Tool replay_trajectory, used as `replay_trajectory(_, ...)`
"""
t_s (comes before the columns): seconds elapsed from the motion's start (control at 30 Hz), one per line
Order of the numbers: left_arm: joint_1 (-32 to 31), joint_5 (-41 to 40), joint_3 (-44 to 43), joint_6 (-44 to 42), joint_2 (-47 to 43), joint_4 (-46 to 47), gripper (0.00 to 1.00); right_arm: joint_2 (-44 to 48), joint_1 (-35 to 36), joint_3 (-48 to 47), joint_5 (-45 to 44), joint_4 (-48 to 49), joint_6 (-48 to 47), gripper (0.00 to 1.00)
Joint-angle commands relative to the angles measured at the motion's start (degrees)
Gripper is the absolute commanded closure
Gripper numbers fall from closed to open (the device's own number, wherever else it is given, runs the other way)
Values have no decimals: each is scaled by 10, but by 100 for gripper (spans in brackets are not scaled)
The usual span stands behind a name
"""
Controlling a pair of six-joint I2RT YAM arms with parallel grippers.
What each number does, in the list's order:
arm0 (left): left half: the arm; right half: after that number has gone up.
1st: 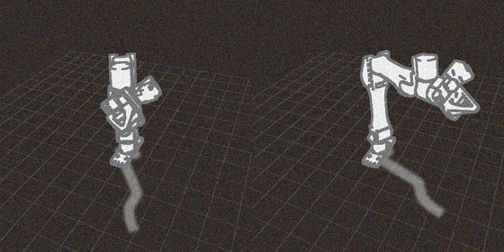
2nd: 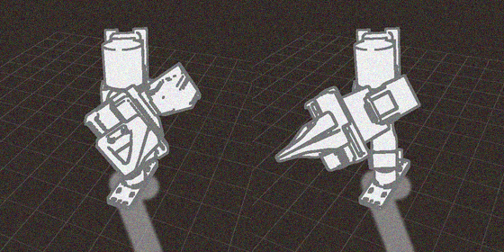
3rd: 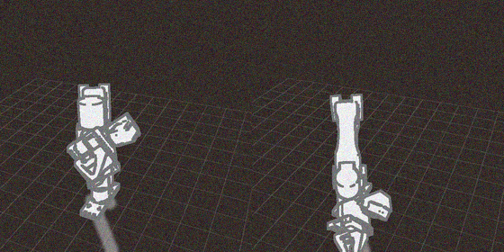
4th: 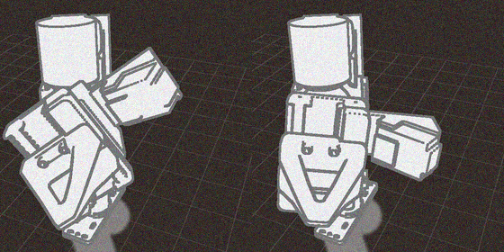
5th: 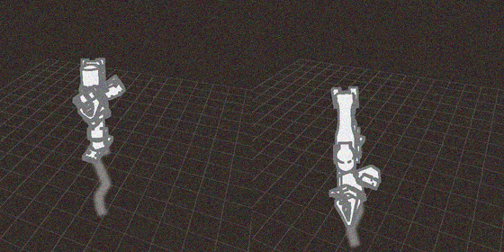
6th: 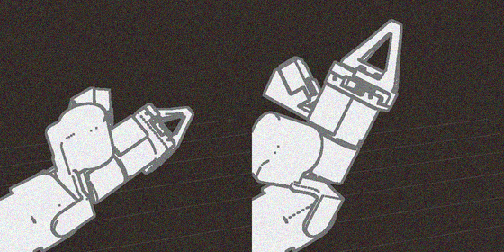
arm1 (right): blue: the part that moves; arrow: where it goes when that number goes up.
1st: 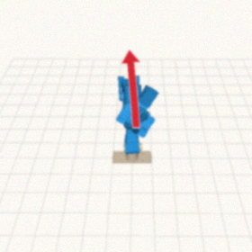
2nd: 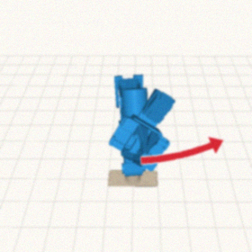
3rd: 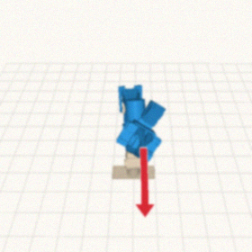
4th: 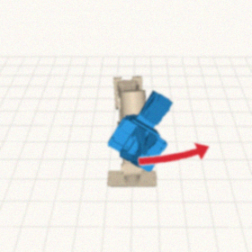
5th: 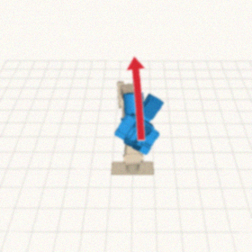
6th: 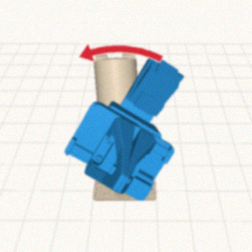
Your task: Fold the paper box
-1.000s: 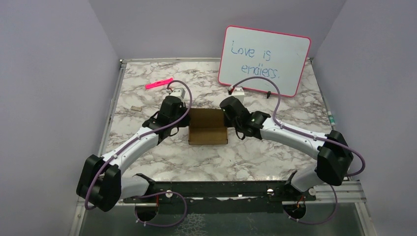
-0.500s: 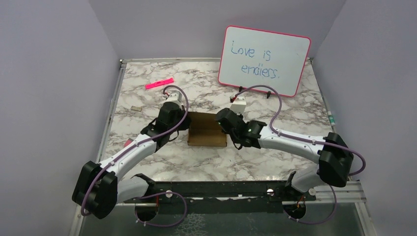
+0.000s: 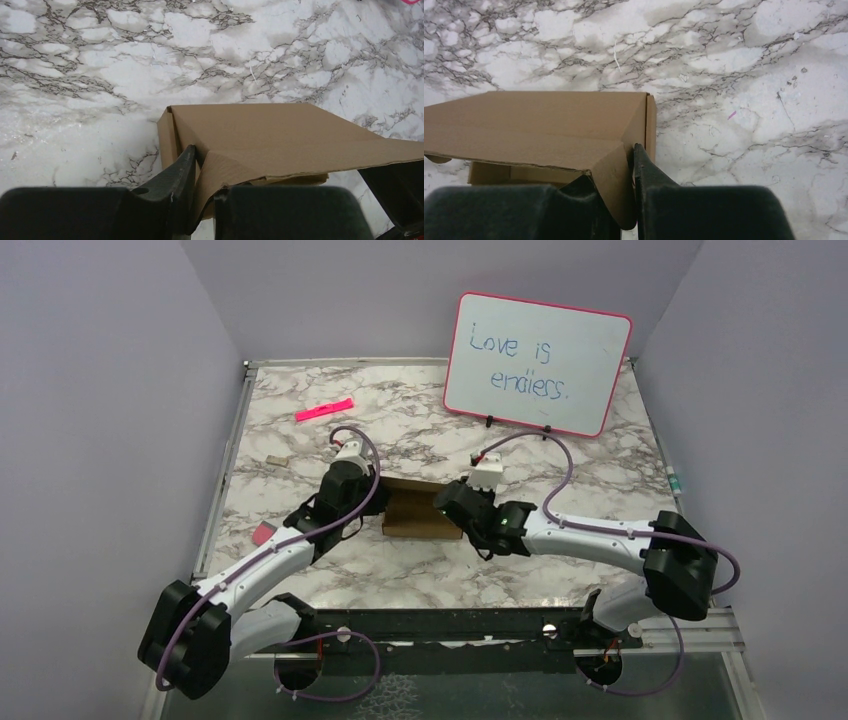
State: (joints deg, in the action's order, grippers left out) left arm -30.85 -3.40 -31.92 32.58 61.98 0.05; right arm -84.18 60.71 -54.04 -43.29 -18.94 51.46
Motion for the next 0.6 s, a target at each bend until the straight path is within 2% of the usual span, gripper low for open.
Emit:
replay_trajectory(0.0,-2,-3,26,15,-23,8,83,13,11,41,-25,0,28,84)
replay_trajectory(0.23,-2,5,46,9,-39,1,77,48,16,87,-15,26,21,81)
replay_trajectory(0.37,-2,10,52,5,-65,-23,68,87,17,117,2,51,4,76)
replay_trajectory(0.4,-2,8,53,3,-75,-30,66,98,17,127,9,62,-3,74)
replay_trajectory(0.57,-2,3,61,1,-138,-69,53,162,17,171,45,102,-46,52)
